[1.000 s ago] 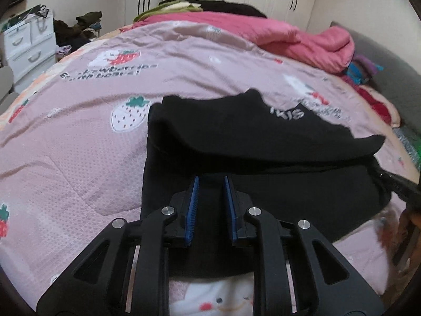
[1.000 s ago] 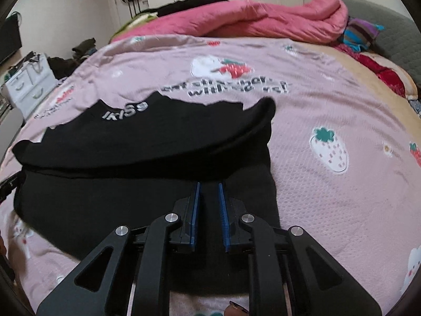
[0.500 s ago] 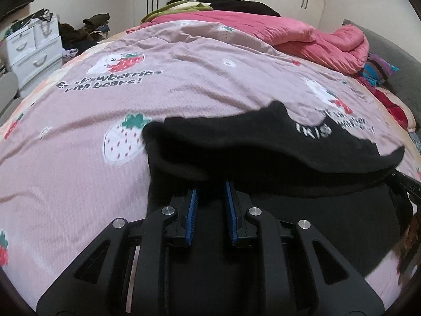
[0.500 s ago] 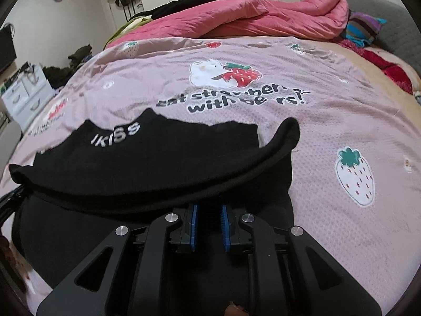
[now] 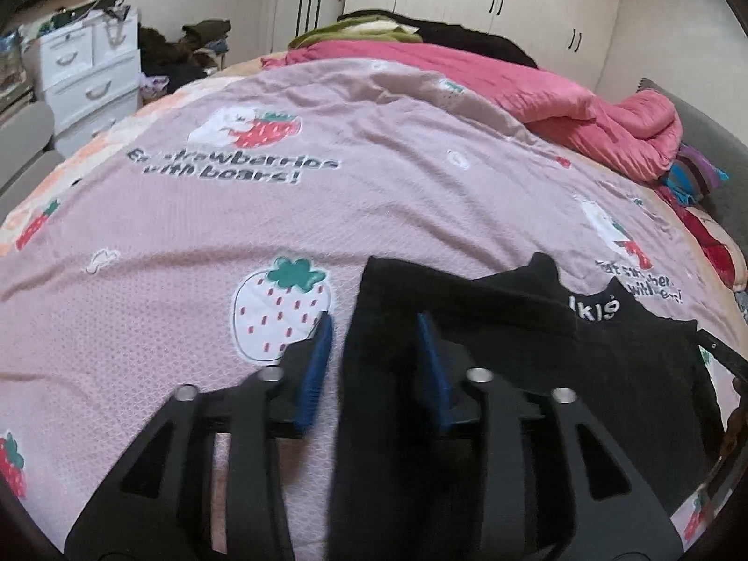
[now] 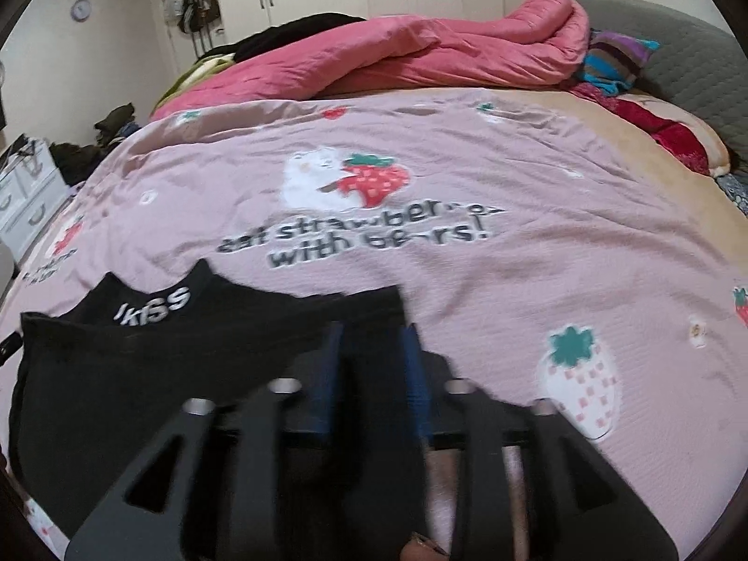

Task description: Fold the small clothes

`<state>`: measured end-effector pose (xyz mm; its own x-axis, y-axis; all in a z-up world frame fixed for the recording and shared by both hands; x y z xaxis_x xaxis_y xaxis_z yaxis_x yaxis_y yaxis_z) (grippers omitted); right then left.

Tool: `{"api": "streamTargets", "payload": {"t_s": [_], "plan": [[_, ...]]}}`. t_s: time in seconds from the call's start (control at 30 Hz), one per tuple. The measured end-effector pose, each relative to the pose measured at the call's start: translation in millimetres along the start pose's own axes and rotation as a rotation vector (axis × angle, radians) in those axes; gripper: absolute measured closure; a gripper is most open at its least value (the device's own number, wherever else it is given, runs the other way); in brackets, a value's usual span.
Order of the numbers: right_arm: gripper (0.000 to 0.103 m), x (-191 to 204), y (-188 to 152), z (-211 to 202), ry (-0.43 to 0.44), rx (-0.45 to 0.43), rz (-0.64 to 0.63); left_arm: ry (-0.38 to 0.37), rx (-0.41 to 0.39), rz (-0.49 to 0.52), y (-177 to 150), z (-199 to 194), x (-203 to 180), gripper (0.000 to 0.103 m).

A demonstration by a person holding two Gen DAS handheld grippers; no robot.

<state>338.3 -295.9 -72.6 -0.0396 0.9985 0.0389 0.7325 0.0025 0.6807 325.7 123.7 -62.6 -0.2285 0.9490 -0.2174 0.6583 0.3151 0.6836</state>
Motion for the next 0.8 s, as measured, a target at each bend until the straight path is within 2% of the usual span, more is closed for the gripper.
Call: {"api": "streamTargets", "payload": {"t_s": [0.03, 0.1, 0.23, 0.27, 0.3, 0.33, 0.37, 0.4, 0.53, 0.73, 0.8], "plan": [[0.058, -2, -1, 3, -0.005, 0.013, -0.005, 0.002, 0.012, 0.003, -1, 3, 1, 0.065], [0.057, -5, -5, 8, -0.014, 0.033, -0.014, 0.001, 0.036, 0.019, -2, 11, 0, 0.061], [0.058, -6, -11, 18, 0.048, 0.058, 0.009, -0.018, 0.071, 0.028, -9, 23, -4, 0.061], [0.061, -6, -12, 19, 0.062, 0.058, 0.016, -0.021, 0.072, 0.031, -10, 24, -4, 0.067], [0.066, -5, -12, 19, 0.078, 0.056, 0.023, -0.029, 0.071, 0.033, -11, 25, -5, 0.078], [0.083, -4, -12, 19, 0.103, 0.053, 0.033, -0.037, 0.065, 0.034, -11, 24, -6, 0.081], [0.092, -3, -12, 17, 0.105, 0.049, 0.032, -0.034, 0.058, 0.036, -10, 23, -6, 0.085], [0.093, -2, -12, 16, 0.101, 0.044, 0.026, -0.036, 0.052, 0.036, -9, 22, -7, 0.091], [0.096, -1, -5, 2, 0.103, -0.001, 0.028, -0.061, 0.018, 0.028, -4, 10, -6, 0.099], [0.097, -11, 17, -28, 0.142, -0.112, 0.116, -0.107, -0.074, 0.017, 17, -21, -11, 0.099], [0.097, -14, 23, -33, 0.143, -0.14, 0.133, -0.1, -0.085, 0.012, 22, -22, -10, 0.099]]}}
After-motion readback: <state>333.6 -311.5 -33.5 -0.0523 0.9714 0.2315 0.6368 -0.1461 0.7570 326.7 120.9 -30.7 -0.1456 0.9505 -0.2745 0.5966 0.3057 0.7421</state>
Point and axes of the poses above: each gripper's, at about its wrist camera, not at the fingertips, and z roughly the way its jaws point, x to its left, y to its top, the point moved 8 cm from there along z, roughly the way its jaws point, and after that the axes turned 5 degrees about -z, right-handed, at the moved point
